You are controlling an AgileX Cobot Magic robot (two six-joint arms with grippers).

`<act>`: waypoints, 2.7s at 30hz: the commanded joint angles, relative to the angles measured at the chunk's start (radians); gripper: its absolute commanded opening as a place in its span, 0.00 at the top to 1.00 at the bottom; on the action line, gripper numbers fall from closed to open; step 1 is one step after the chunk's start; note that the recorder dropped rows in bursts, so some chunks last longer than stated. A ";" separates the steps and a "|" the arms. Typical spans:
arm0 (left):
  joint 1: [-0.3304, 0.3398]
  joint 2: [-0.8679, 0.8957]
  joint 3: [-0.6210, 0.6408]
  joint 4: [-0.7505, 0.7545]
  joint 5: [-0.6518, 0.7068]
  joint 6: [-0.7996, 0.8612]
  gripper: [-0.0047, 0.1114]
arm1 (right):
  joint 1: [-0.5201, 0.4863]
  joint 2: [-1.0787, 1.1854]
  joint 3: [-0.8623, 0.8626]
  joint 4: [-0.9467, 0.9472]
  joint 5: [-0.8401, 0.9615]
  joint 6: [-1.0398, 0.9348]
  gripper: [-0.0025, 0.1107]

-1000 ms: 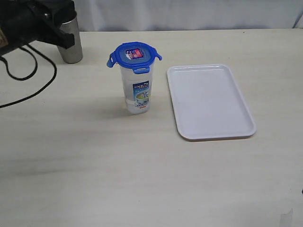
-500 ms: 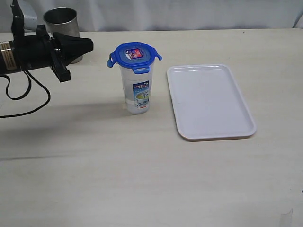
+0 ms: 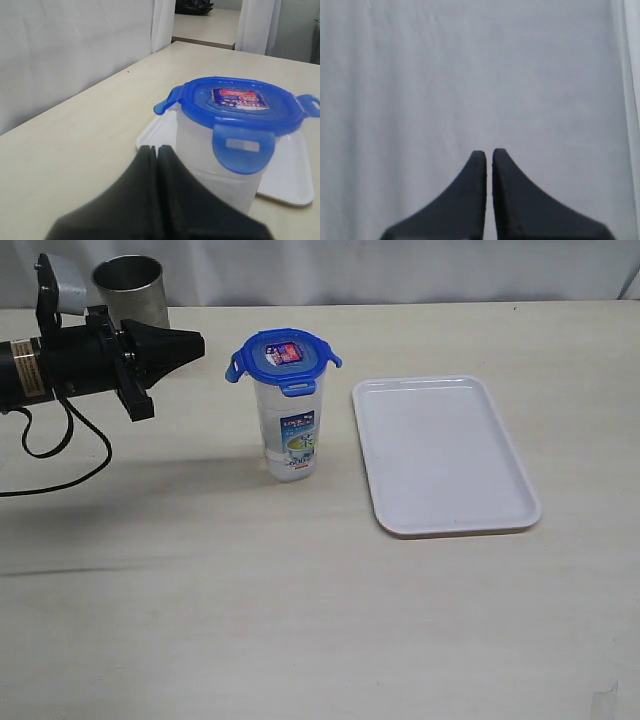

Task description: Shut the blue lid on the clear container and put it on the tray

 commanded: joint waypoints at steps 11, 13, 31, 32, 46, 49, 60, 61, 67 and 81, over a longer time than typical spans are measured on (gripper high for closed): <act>-0.002 0.005 -0.006 0.003 -0.011 -0.002 0.96 | -0.004 0.009 0.002 -0.067 -0.334 0.146 0.94; -0.004 0.009 -0.006 0.005 -0.011 -0.002 0.96 | -0.004 0.056 -0.002 -0.146 -0.330 0.172 0.94; -0.076 0.009 -0.006 -0.017 0.100 0.020 0.96 | -0.003 0.932 -0.326 -0.710 -0.386 0.493 0.94; -0.076 0.009 -0.006 -0.019 0.098 0.020 0.96 | -0.003 0.982 -0.343 -0.710 -0.386 0.500 0.94; -0.078 0.009 -0.006 -0.040 0.080 0.021 0.96 | 0.000 1.636 -0.753 -1.334 -0.499 0.762 0.94; -0.078 0.009 -0.006 -0.040 0.063 0.022 0.96 | 0.000 1.699 -0.754 -1.352 -0.566 0.726 0.94; -0.078 0.009 -0.006 -0.019 -0.009 0.023 0.96 | 0.000 1.776 -0.754 -1.207 -0.672 0.685 0.94; -0.078 0.009 -0.006 -0.019 -0.009 0.023 0.96 | 0.000 1.783 -0.754 -1.195 -0.672 0.683 0.94; -0.078 0.009 -0.006 -0.011 -0.009 0.023 0.96 | 0.000 1.794 -0.754 -1.112 -0.672 0.644 0.94; -0.078 0.009 -0.006 -0.005 -0.007 0.025 0.96 | 0.002 1.796 -0.862 -1.189 -0.546 0.743 0.94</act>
